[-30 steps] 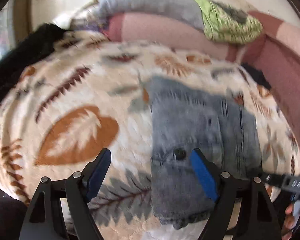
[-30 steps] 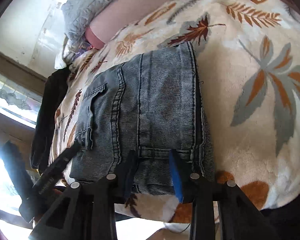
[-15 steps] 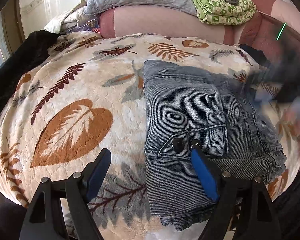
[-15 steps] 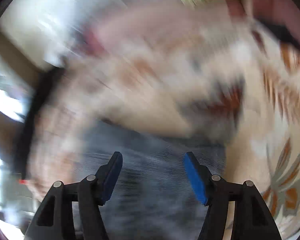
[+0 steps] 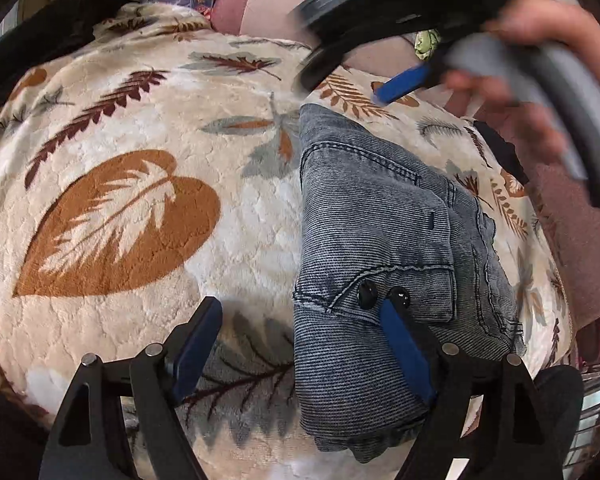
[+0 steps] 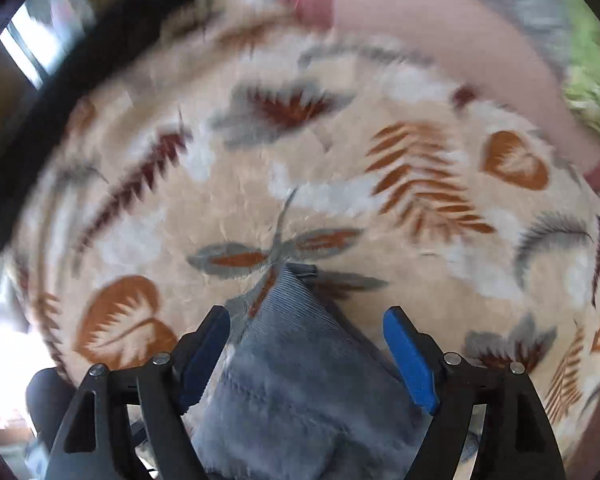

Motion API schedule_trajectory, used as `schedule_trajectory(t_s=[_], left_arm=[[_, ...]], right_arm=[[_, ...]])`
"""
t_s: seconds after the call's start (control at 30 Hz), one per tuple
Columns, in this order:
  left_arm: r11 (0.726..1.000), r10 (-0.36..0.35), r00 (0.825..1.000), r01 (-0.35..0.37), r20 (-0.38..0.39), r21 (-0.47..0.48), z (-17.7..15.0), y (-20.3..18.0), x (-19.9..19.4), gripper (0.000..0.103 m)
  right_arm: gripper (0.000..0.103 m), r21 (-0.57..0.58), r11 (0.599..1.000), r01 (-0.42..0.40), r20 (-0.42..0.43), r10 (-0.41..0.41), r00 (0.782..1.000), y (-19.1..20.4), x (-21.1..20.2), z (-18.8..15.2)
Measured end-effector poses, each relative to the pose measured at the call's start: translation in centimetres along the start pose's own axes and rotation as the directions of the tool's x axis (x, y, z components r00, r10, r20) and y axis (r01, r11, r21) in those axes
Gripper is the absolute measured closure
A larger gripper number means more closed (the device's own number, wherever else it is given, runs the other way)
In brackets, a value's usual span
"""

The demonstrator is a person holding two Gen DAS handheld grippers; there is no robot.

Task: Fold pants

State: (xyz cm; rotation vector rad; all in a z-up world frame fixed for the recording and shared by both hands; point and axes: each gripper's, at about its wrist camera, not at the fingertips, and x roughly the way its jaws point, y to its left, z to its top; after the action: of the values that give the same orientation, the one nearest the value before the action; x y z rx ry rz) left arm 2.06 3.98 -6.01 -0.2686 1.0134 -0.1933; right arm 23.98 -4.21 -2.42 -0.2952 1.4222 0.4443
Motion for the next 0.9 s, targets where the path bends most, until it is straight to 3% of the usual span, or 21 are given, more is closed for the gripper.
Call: schedule_trajectory(t_s=[0.03,0.07,0.17,0.27,0.37,0.47,0.53,0.7,0.77,0.8,0.83,0.87,0.9], left_arm=[[1.0,-0.006,1.0,0.006,-0.001,-0.003,0.1,0.1,0.1,0.02],[1.0,-0.005,1.0,0.005,0.001,0.001,0.2,0.2,0.1,0.02],[1.0,-0.003,1.0,0.003,0.011,0.016,0.1,0.2,0.2,0.02],[1.0,-0.003,1.0,0.003,0.014,0.028,0.2,0.3,0.3,0.02],[1.0,-0.003,1.0,0.002,0.019,0.027,0.1,0.3,0.3,0.02],[1.0,-0.004,1.0,0.003,0.025,0.029,-0.3,0.1,0.0,0.02],[1.0,-0.005,1.0,0.004,0.029,0.029,-0.6,0.0,-0.3,0.02],[1.0,-0.003,0.999,0.002,0.033,0.027,-0.7,-0.1,-0.5,0.02],[1.0,-0.002,0.999,0.001,0.036,0.025,-0.8,-0.2,-0.6,0.02],[1.0,-0.001,0.999,0.0,0.038,0.026,-0.8,-0.2,-0.6,0.02],[1.0,-0.001,0.999,0.0,0.039,0.026,-0.9,-0.2,-0.7,0.02],[1.0,-0.003,0.999,0.002,0.039,0.024,-0.9,-0.2,-0.7,0.019],[1.0,-0.004,0.999,0.003,0.035,0.026,-0.9,-0.3,-0.6,0.019]], right_arm=[[0.058,0.0,1.0,-0.016,-0.056,0.016,0.998,0.2,1.6,0.2],[0.079,-0.018,1.0,0.011,-0.088,-0.013,0.996,0.6,2.7,0.2],[0.085,0.034,0.999,0.02,0.002,-0.02,1.0,-0.2,1.8,-0.4],[0.086,0.164,0.986,-0.028,0.116,0.009,0.993,-2.4,0.3,-1.5],[0.084,0.18,0.984,0.019,0.145,-0.045,0.988,-2.6,0.2,-2.2],[0.079,0.257,0.966,0.028,0.276,-0.101,0.956,-3.7,-2.7,-3.1],[0.079,0.292,0.956,-0.015,0.335,-0.088,0.938,-4.2,-4.9,-4.7],[0.079,0.248,0.962,-0.112,0.352,0.018,0.936,-3.4,-6.6,-10.9],[0.079,0.278,0.953,-0.123,0.358,0.016,0.934,-4.5,-6.2,-14.5],[0.076,0.302,0.947,-0.108,0.343,-0.003,0.939,-5.1,-5.1,-15.9],[0.066,0.325,0.942,-0.084,0.273,-0.008,0.962,-5.9,-2.7,-17.1],[0.064,0.326,0.943,-0.073,0.214,0.001,0.977,-6.4,-0.8,-17.8],[0.064,0.327,0.939,-0.106,0.225,0.031,0.974,-6.8,0.0,-18.7]])
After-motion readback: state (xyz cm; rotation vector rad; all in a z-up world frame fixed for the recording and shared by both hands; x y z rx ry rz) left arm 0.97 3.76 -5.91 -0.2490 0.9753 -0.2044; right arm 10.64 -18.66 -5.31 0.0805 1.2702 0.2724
